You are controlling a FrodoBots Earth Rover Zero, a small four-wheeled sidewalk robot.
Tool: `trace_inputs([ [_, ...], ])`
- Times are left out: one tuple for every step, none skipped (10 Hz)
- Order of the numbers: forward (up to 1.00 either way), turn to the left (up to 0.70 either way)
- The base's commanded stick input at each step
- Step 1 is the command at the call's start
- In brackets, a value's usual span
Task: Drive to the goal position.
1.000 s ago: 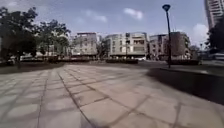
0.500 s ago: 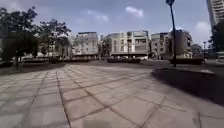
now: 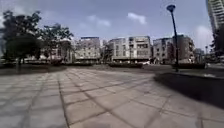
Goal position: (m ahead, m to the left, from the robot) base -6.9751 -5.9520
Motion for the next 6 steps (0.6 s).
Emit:
trace_inputs([
  [0.70,0.00],
  [0.70,0.00],
  [0.70,0.00],
  [0.70,0.00],
  [0.70,0.00],
  [0.70,-0.04],
])
